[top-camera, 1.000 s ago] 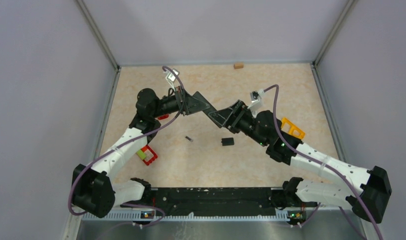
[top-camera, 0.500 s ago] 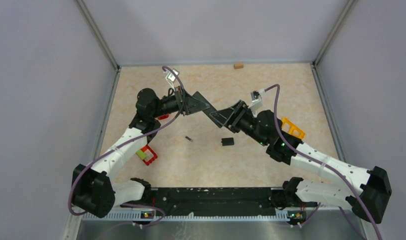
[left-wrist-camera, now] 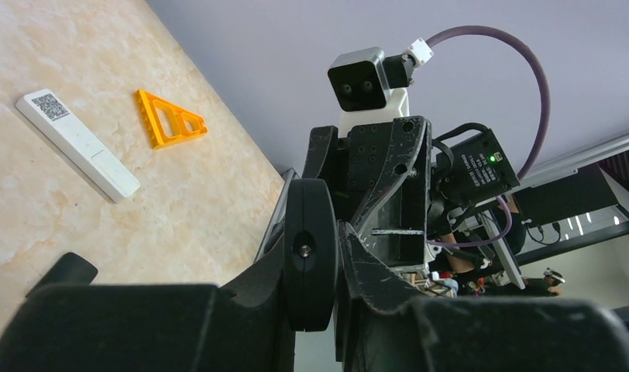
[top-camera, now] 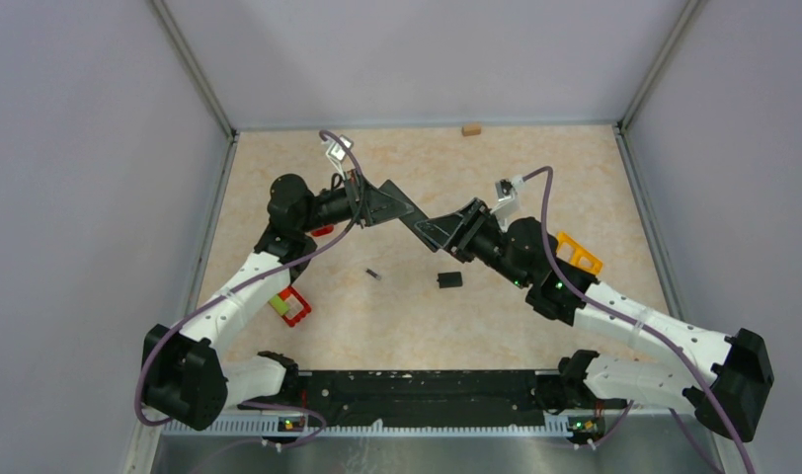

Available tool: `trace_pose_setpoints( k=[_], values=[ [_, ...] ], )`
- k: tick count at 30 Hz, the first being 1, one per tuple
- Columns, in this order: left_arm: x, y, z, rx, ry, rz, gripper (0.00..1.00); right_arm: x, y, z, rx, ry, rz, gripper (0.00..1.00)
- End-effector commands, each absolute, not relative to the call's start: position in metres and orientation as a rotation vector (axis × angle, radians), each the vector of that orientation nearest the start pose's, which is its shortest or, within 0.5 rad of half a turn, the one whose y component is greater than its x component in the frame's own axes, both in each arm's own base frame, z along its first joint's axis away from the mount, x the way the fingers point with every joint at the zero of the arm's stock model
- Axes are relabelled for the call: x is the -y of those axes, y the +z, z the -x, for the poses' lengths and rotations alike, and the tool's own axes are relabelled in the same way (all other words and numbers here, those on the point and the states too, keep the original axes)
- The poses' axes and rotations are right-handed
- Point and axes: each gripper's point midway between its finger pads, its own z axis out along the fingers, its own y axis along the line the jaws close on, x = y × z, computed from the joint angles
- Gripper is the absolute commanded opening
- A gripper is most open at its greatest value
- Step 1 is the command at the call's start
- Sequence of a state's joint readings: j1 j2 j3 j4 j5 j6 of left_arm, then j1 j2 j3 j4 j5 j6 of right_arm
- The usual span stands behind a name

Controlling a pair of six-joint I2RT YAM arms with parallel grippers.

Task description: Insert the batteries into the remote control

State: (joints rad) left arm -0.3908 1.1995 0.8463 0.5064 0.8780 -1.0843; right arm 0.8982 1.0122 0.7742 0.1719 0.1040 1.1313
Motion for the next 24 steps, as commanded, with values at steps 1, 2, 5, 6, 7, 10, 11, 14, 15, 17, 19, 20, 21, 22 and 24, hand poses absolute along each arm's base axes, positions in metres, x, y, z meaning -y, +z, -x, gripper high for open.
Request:
trace_pose_setpoints(
  k=[1,2,5,6,7,10,11,14,15,17,19,20,21,22,24],
  values=[
    [0.271,0.354,-0.247,-1.669,-1.733,-0.301,0.00,-0.311,0.325,-0.224,-1.767,1.471,-0.302,0.44],
    [0.271,0.354,-0.247,-1.670,-1.734,-0.299,0.00,-0.311,0.324,-0.225,-1.767,1.470,-0.303,0.44],
    [0.271,0.355,-0.248,-1.671,-1.736,-0.286,0.00,-0.312,0.323,-0.225,-1.768,1.470,-0.303,0.42],
    [0.271,0.355,-0.248,-1.671,-1.737,-0.280,0.00,-0.311,0.323,-0.225,-1.767,1.468,-0.303,0.42],
    [0.271,0.355,-0.249,-1.674,-1.740,-0.274,0.00,-0.312,0.322,-0.224,-1.769,1.468,-0.301,0.41],
    [0.271,0.357,-0.250,-1.673,-1.744,-0.258,0.00,-0.313,0.319,-0.224,-1.776,1.468,-0.290,0.40],
    [0.271,0.357,-0.250,-1.675,-1.746,-0.251,0.00,-0.313,0.318,-0.223,-1.778,1.468,-0.286,0.38],
    [0.271,0.358,-0.252,-1.682,-1.756,-0.231,0.00,-0.314,0.315,-0.223,-1.782,1.468,-0.282,0.34],
    [0.270,0.359,-0.252,-1.683,-1.760,-0.226,0.00,-0.314,0.313,-0.223,-1.785,1.468,-0.280,0.33],
    [0.270,0.359,-0.253,-1.689,-1.769,-0.214,0.00,-0.315,0.312,-0.223,-1.788,1.466,-0.275,0.32],
    [0.270,0.359,-0.253,-1.697,-1.780,-0.202,0.00,-0.315,0.309,-0.223,-1.791,1.460,-0.271,0.30],
    [0.270,0.359,-0.253,-1.702,-1.787,-0.195,0.00,-0.315,0.309,-0.223,-1.786,1.460,-0.268,0.29],
    [0.270,0.359,-0.253,-1.708,-1.796,-0.184,0.00,-0.315,0.309,-0.223,-1.786,1.461,-0.264,0.29],
    [0.270,0.359,-0.253,-1.713,-1.803,-0.176,0.00,-0.315,0.308,-0.223,-1.786,1.455,-0.261,0.29],
    [0.270,0.359,-0.253,-1.728,-1.828,-0.155,0.00,-0.315,0.308,-0.224,-1.779,1.453,-0.258,0.29]
  ],
)
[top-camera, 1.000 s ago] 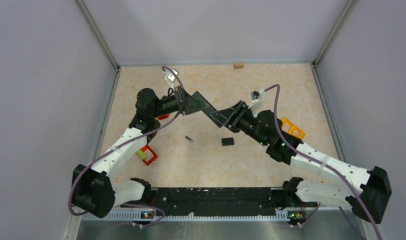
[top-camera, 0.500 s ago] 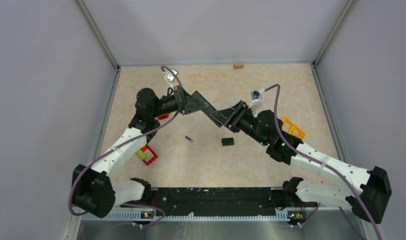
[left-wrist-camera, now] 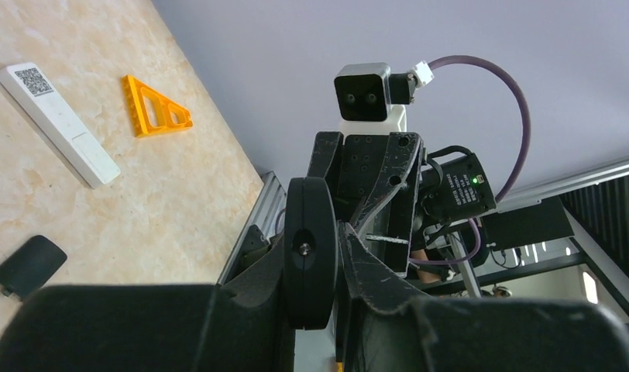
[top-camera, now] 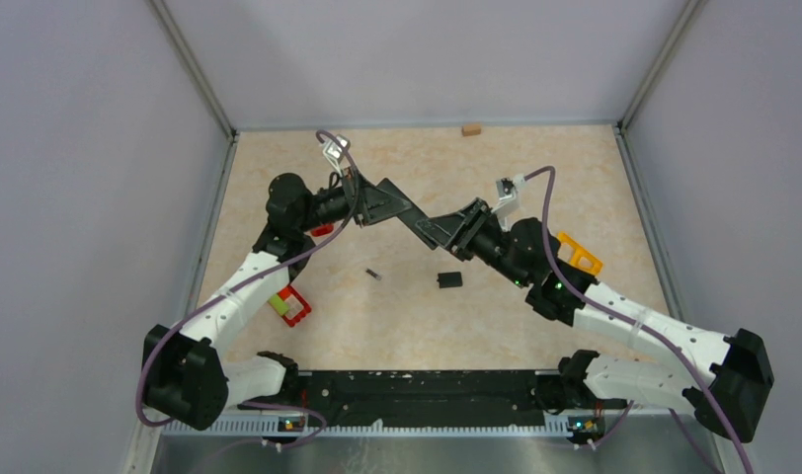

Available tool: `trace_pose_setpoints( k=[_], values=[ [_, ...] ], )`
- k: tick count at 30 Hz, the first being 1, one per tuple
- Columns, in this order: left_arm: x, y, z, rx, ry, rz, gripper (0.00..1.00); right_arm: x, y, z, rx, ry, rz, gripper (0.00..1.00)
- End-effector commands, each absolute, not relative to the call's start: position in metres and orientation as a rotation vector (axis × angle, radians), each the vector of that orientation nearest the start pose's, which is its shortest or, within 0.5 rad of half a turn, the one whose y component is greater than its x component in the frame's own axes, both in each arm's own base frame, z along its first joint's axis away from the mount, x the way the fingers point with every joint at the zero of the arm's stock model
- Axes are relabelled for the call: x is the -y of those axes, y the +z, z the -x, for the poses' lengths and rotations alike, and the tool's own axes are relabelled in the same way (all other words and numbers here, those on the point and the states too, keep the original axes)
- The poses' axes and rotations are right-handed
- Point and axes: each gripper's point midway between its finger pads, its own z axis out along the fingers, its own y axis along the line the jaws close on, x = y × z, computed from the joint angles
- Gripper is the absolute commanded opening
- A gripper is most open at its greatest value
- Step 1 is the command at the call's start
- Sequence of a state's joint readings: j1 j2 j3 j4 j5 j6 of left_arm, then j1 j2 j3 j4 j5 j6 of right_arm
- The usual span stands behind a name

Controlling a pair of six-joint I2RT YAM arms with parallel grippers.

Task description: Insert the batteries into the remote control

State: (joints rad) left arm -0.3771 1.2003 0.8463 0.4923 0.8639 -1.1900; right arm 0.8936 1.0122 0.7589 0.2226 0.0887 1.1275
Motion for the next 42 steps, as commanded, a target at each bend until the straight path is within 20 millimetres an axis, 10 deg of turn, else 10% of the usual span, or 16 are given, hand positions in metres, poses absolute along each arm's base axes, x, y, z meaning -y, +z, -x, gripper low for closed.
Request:
trace_pose_setpoints(
  k=[1,9,15,27,38,42],
  values=[
    [0.270,0.360,-0.252,-1.724,-1.843,-0.155,0.00,-0.314,0.306,-0.224,-1.781,1.449,-0.261,0.30],
    [0.266,0.361,-0.247,-1.666,-1.794,-0.222,0.00,-0.309,0.318,-0.226,-1.742,1.441,-0.263,0.71],
    [0.264,0.351,-0.249,-1.665,-1.748,-0.233,0.00,-0.293,0.344,-0.221,-1.641,1.414,-0.210,0.81],
    [0.260,0.353,-0.250,-1.619,-1.738,-0.225,0.00,-0.263,0.307,-0.221,-1.722,1.198,-0.183,0.50],
    [0.259,0.353,-0.252,-1.621,-1.727,-0.223,0.00,-0.265,0.304,-0.220,-1.745,1.146,-0.095,0.50],
    [0.259,0.325,-0.263,-1.764,-1.610,-0.204,0.00,-0.265,0.293,-0.225,-1.781,1.080,-0.072,0.54]
  ],
)
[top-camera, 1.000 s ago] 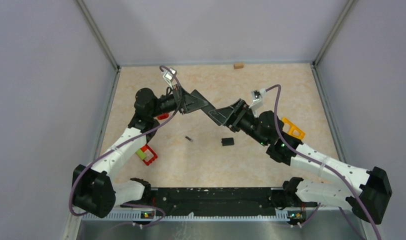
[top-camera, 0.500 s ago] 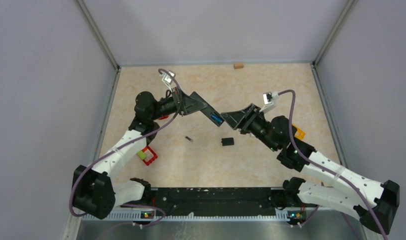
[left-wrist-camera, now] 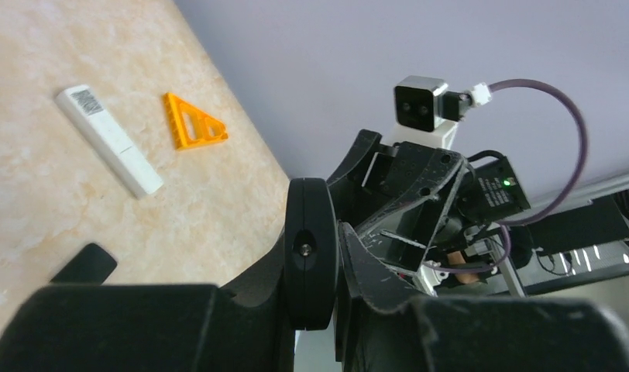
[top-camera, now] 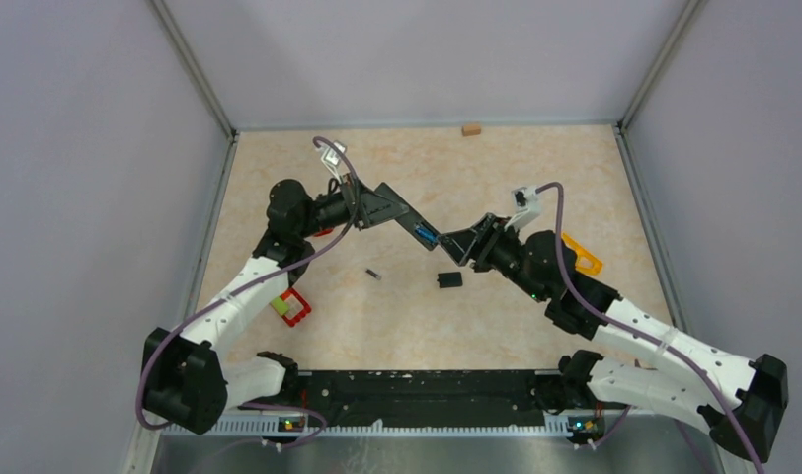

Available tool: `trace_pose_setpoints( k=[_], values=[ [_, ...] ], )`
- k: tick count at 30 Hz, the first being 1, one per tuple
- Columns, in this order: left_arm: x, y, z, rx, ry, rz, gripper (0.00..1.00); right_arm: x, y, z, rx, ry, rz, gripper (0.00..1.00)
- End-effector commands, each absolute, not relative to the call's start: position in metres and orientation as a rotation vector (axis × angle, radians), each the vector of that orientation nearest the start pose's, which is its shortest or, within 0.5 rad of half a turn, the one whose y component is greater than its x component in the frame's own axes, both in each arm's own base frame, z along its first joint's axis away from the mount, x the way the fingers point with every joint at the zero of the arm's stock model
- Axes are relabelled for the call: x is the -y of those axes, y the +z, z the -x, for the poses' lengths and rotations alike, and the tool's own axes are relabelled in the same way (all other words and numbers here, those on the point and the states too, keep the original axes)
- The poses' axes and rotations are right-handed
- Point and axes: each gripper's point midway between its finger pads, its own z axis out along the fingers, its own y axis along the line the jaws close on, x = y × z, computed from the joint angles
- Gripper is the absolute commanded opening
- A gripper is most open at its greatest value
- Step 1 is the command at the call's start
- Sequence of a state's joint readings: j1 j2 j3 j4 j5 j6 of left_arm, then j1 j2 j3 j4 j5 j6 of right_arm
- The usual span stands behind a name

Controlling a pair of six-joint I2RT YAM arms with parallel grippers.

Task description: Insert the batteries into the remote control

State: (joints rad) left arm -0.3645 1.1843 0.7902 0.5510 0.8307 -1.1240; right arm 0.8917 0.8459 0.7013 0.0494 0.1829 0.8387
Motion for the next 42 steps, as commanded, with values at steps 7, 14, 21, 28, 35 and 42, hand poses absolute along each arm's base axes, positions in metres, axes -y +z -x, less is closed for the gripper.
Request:
trace_pose_setpoints(
  k=[7,14,21,28,35,42],
  values=[
    [0.236,0.214,-0.274,-2.277,-1.204,-0.113,0.00,-0.275,0.243,-0.223,-1.892,1.007,0.058,0.66],
    [0.233,0.147,-0.272,-2.580,-0.730,-0.109,0.00,-0.288,0.180,-0.222,-2.005,0.991,0.095,0.60],
    [0.246,0.117,-0.283,-2.665,-0.248,-0.160,0.00,-0.267,0.133,-0.218,-2.070,0.963,-0.101,0.51],
    [0.265,0.112,-0.280,-2.643,0.173,-0.307,0.00,-0.245,0.107,-0.210,-2.082,0.968,-0.265,0.50],
    [0.275,0.113,-0.282,-2.605,0.344,-0.355,0.00,-0.243,0.096,-0.205,-2.087,0.982,-0.259,0.50],
    [0.270,0.133,-0.293,-2.549,0.297,-0.306,0.00,-0.252,0.080,-0.204,-2.200,0.947,-0.293,0.48]
  ],
)
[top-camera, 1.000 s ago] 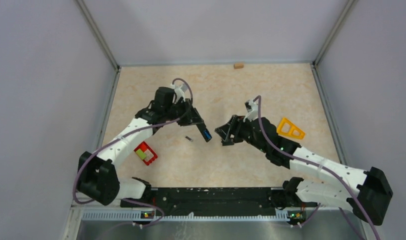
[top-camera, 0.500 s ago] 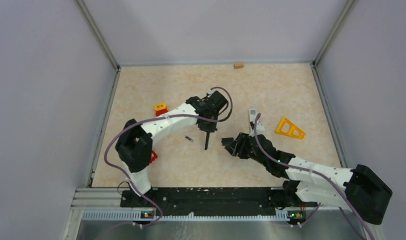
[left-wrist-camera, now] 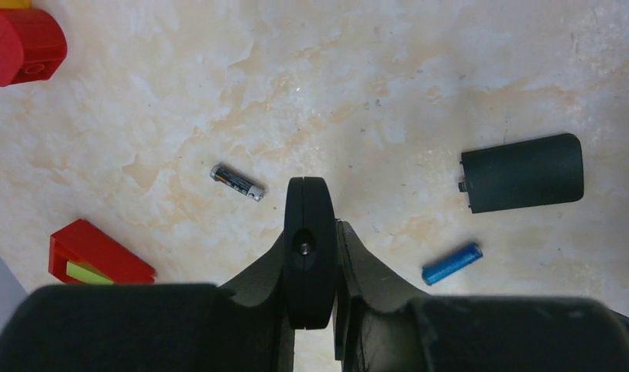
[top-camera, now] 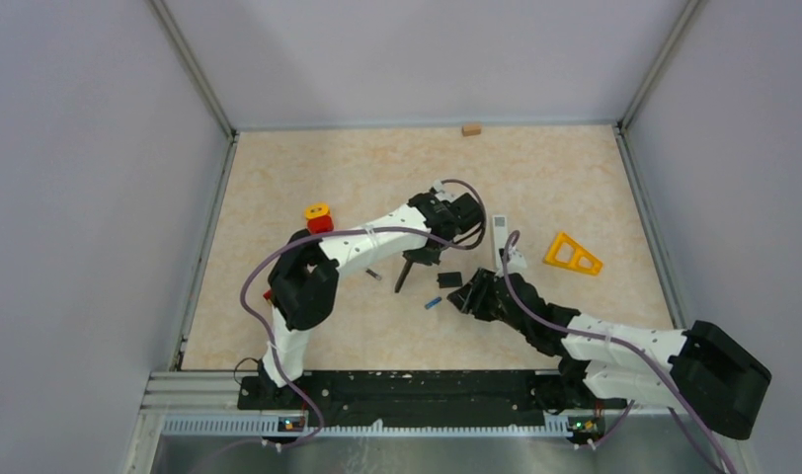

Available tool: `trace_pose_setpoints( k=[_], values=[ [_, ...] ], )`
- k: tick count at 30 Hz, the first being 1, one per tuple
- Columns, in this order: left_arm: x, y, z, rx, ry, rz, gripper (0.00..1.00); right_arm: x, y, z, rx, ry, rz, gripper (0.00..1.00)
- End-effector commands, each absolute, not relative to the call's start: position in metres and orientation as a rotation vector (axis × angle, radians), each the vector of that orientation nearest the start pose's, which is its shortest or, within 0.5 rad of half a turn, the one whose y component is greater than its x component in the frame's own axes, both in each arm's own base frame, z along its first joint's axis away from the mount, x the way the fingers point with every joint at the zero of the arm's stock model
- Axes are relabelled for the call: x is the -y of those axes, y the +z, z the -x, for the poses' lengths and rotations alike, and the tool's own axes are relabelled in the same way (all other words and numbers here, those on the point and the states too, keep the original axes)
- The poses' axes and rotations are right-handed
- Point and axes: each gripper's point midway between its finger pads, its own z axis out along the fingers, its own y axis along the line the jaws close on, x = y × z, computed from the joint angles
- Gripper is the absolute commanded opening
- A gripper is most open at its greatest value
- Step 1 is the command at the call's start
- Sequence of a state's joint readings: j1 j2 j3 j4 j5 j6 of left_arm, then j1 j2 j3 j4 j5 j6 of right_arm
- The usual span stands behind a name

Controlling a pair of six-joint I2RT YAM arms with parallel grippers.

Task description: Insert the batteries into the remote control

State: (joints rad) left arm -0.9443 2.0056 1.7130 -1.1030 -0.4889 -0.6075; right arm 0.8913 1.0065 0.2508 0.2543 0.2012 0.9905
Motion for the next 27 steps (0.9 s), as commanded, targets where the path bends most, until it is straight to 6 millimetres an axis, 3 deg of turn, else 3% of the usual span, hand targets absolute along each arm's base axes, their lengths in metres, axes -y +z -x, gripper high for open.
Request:
trace_pose_setpoints(
  k=[1,4,8,11,19,27],
  values=[
    [0.266,0.138,-0.296,-2.538,0.280,-0.284,0.00,-0.254,0.077,-0.203,-2.235,0.933,-0.309,0.46],
    [0.252,0.153,-0.306,-2.502,0.212,-0.214,0.00,-0.265,0.068,-0.196,-2.369,0.906,-0.355,0.43],
    [0.229,0.175,-0.317,-2.438,0.121,-0.118,0.00,-0.288,0.064,-0.180,-2.473,0.961,-0.367,0.49],
    [0.217,0.191,-0.321,-2.390,0.060,-0.070,0.00,-0.292,0.056,-0.174,-2.536,0.942,-0.438,0.50],
    [0.189,0.211,-0.327,-2.311,-0.033,0.003,0.00,-0.283,0.037,-0.163,-2.646,0.800,-0.510,0.50],
    [0.180,0.222,-0.331,-2.253,-0.112,0.029,0.00,-0.280,0.019,-0.158,-2.724,0.700,-0.614,0.44]
  ],
)
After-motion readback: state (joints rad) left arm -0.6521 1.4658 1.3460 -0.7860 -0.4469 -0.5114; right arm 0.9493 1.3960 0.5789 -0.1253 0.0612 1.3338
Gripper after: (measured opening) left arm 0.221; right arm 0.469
